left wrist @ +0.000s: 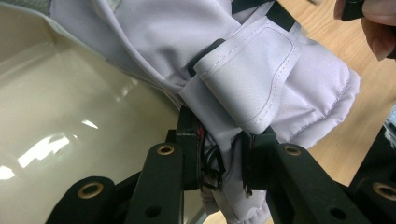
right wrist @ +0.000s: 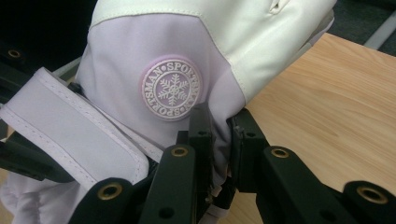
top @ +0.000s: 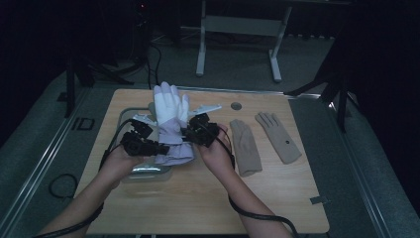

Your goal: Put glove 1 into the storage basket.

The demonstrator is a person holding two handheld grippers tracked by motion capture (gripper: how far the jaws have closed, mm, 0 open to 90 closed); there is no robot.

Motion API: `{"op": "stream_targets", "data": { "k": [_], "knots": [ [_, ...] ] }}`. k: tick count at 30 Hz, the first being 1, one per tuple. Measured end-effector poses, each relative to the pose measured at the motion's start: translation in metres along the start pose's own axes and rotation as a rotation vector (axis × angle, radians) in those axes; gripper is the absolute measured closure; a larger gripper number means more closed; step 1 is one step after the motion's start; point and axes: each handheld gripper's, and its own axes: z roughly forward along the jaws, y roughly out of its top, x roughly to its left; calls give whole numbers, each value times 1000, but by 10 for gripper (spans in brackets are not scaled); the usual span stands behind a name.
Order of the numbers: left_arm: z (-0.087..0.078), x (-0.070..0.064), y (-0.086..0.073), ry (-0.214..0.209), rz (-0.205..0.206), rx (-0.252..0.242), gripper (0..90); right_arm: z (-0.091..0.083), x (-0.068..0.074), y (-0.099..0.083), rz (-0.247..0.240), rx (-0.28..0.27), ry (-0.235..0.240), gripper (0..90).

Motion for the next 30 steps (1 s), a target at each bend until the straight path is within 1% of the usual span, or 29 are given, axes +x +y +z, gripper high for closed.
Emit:
{"op": "stream_targets", "data": {
  "k": [1,2,3,4,7,8,9,12,13,14,15,17,18,19,20,21,23,24,27,28,30],
  "knots": [
    [0,0,0,0,0,0,733,2,2,2,0,-2,2,807],
    [-4,3,-3,4,-3,0,733,2,2,2,0,-2,2,807],
    [-10,9,-7,13,-7,1,733,9,9,6,-3,-1,18,807],
    [-13,11,-10,17,-5,2,733,12,12,8,-8,-1,24,807],
    [-23,19,-15,29,-13,5,733,21,21,15,-11,1,42,806],
    [-23,19,-15,29,-13,5,733,21,21,15,-11,1,42,806],
    [-31,27,-19,28,-22,15,733,29,29,21,-10,3,52,806],
    [-42,42,-26,21,-31,37,733,39,39,27,-7,7,73,806],
    [-44,46,-29,20,-36,42,733,45,44,29,-3,14,80,806],
    [-44,46,-29,20,-36,42,733,49,47,30,1,15,84,806],
    [-47,53,-32,18,-43,55,733,53,49,31,5,16,89,806],
    [-45,60,-36,11,-47,76,732,61,53,30,14,21,92,806],
    [-45,60,-36,11,-47,76,732,61,53,30,14,21,92,806],
    [-39,67,-39,1,-52,96,732,71,55,25,23,39,95,806],
    [-39,67,-39,1,-52,96,732,71,55,25,23,39,95,806],
    [-30,72,-43,-7,-63,109,733,78,53,20,27,53,94,806],
    [-27,74,-43,-11,-63,114,732,84,51,16,40,68,91,807],
    [-18,79,-45,-28,-77,124,732,88,49,13,51,82,89,807],
    [-8,85,-46,-48,-86,144,732,96,44,8,69,110,86,806],
    [-5,87,-47,-58,-85,156,732,98,43,6,82,118,90,806],
    [0,90,-49,-66,-91,183,731,103,41,0,110,140,95,806]
  ]
}}
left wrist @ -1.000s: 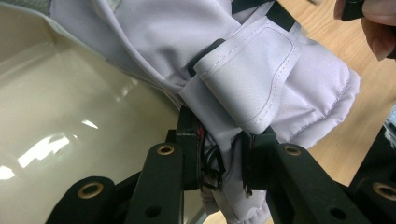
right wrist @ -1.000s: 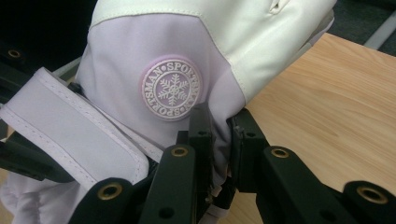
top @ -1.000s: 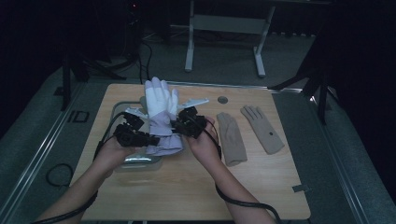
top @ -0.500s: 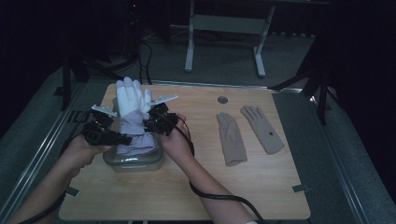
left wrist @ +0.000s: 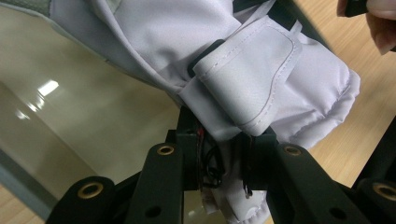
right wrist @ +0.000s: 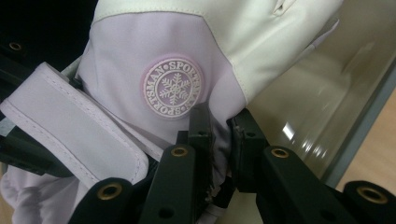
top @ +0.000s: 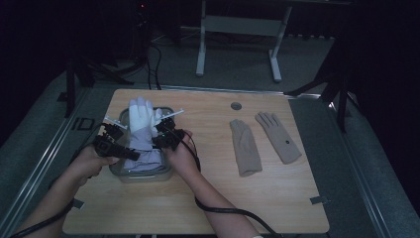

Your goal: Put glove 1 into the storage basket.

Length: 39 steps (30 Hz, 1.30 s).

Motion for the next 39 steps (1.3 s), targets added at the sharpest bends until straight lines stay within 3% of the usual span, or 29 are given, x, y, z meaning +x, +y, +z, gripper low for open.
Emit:
{"op": "stream_targets", "data": {
  "k": [3,6,12,16,18,20,23,24,25,26,29,30,32,39],
  "knots": [
    [6,3,-1,4,1,33,731,7,-1,-6,15,31,0,805],
    [8,3,-2,8,-5,38,728,8,2,-7,4,39,-21,805],
    [16,4,-2,26,-18,80,693,12,5,-2,-17,111,-52,762],
    [19,5,-4,39,-38,81,634,14,4,-3,-30,133,-76,625],
    [19,2,-3,81,-36,81,589,15,0,-5,-30,127,-81,570],
    [19,-2,-4,114,-20,63,537,13,0,-5,-32,101,-78,475],
    [16,-5,-6,147,-8,41,482,11,0,-4,-40,86,-59,433],
    [11,-9,-7,184,0,17,473,8,2,-2,-66,60,-60,377],
    [11,-9,-7,184,0,17,465,6,2,-2,-60,56,-54,359],
    [5,-13,-9,206,5,-19,450,5,2,-1,-48,56,-48,318],
    [0,-19,-10,206,17,-57,415,1,1,0,-49,50,-29,283],
    [-5,-25,-9,237,25,-88,419,-3,-2,1,-53,40,11,213],
    [-7,-30,-8,250,38,-106,423,-8,-3,1,-59,33,17,202],
    [-3,-54,-3,194,69,-202,443,-28,-7,3,-78,-11,20,177]
  ]
}}
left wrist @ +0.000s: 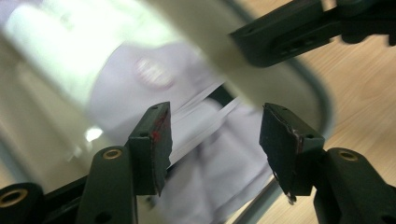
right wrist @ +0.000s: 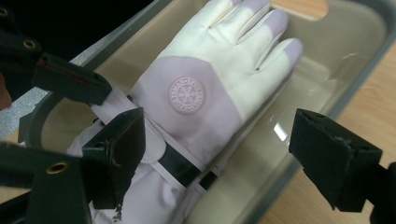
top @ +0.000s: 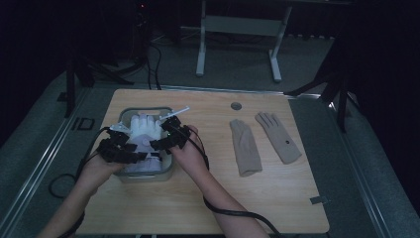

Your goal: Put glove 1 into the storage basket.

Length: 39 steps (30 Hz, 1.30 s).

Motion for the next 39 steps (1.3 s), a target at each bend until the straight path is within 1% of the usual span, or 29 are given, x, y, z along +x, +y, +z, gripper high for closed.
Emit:
{"op": "stream_targets", "data": {
  "k": [2,3,4,5,6,8,10,11,12,13,14,15,16,17,18,22,23,24,25,26,27,30,32,33,34,35,36,37,39],
  "knots": [
    [2,-6,3,-3,3,-22,455,-6,-2,0,-14,-5,-12,176],
    [2,-6,3,-3,3,-22,458,-6,-2,0,-14,-5,-12,176],
    [4,-11,6,-8,-3,-44,464,-13,-6,0,-16,-12,-20,173],
    [4,-11,6,-8,-3,-44,465,-13,-6,0,-16,-12,-20,173],
    [5,-15,8,-12,-3,-67,475,-19,-10,-2,-20,-12,-29,173],
    [6,-21,9,-24,-7,-96,476,-24,-13,-4,-24,-16,-38,173],
    [7,-26,11,-32,-4,-112,487,-31,-18,-7,-19,-20,-45,172],
    [8,-29,12,-41,0,-118,487,-33,-20,-9,-17,-24,-48,173],
    [8,-29,12,-41,0,-118,488,-33,-20,-9,-17,-24,-48,173],
    [10,-33,13,-52,5,-118,488,-36,-22,-10,-18,-27,-54,172],
    [12,-38,15,-59,13,-126,488,-43,-28,-15,-12,-35,-60,173],
    [12,-38,15,-59,13,-126,488,-43,-28,-15,-12,-35,-60,173],
    [14,-41,16,-68,18,-128,488,-45,-30,-16,-11,-37,-64,173],
    [15,-43,17,-68,20,-133,488,-49,-33,-19,-11,-40,-72,173],
    [18,-48,19,-79,22,-146,488,-55,-38,-24,-8,-48,-83,174],
    [25,-57,22,-85,39,-159,485,-66,-50,-33,1,-57,-108,174],
    [25,-57,22,-85,39,-159,483,-66,-50,-33,1,-57,-108,174],
    [30,-64,23,-105,54,-152,478,-72,-55,-38,4,-64,-116,173],
    [30,-64,23,-105,54,-152,455,-75,-58,-41,1,-66,-121,170],
    [35,-73,25,-99,83,-152,440,-78,-60,-44,2,-67,-128,168],
    [37,-77,26,-101,94,-148,410,-80,-63,-46,5,-68,-131,168],
    [44,-88,28,-120,115,-144,294,-88,-70,-53,5,-73,-146,168],
    [51,-97,30,-153,133,-144,219,-93,-75,-60,7,-75,-158,168],
    [51,-97,30,-153,133,-144,168,-93,-75,-60,7,-75,-158,168],
    [53,-101,30,-149,144,-156,168,-96,-77,-63,12,-76,-161,168],
    [58,-111,30,-125,183,-187,154,-100,-81,-68,11,-82,-165,167],
    [58,-111,30,-125,183,-187,145,-100,-81,-68,11,-82,-165,167],
    [62,-118,30,-114,205,-216,139,-104,-84,-73,20,-85,-169,167],
    [68,-125,29,-124,213,-247,139,-107,-88,-78,18,-86,-177,166]
  ]
}}
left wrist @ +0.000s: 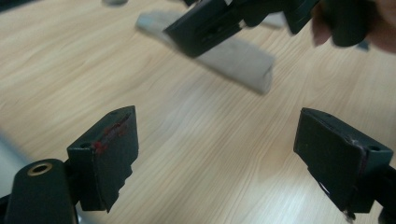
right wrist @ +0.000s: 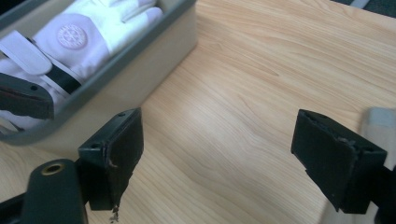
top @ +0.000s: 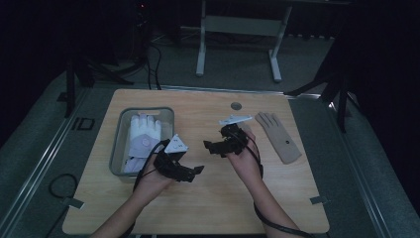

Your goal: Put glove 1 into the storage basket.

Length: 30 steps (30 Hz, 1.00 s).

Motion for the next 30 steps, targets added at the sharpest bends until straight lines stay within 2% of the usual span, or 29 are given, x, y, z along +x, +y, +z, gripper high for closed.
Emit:
{"op": "stream_targets", "data": {
  "k": [2,3,5,6,9,13,17,20,22,25,28,30],
  "knots": [
    [2,-2,0,-2,1,-9,139,-2,-2,-2,-2,-1,-7,166],
    [8,-6,-2,6,1,-50,139,-6,-7,-7,1,-4,-15,164],
    [10,-8,-3,10,2,-62,139,-9,-11,-11,4,-8,-23,164],
    [14,-9,-5,6,-5,-88,139,-10,-13,-14,9,-8,-27,164],
    [18,-11,-9,-8,-14,-108,139,-11,-17,-19,18,-9,-32,164],
    [28,-18,-17,-17,2,-118,139,-12,-28,-34,24,1,-44,163],
    [37,-22,-27,1,-16,-121,138,-8,-36,-48,4,24,-71,161],
    [45,-26,-35,-19,-9,-101,129,-7,-42,-60,11,23,-57,153],
    [49,-28,-39,-11,1,-98,125,-7,-45,-65,8,21,-62,148],
    [53,-30,-46,1,-4,-115,125,-7,-49,-74,2,32,-63,140],
    [55,-31,-53,-5,-18,-123,125,-7,-52,-82,-6,20,-33,138],
    [57,-32,-58,-6,-5,-124,125,-9,-53,-87,-9,4,-21,138]
  ]
}}
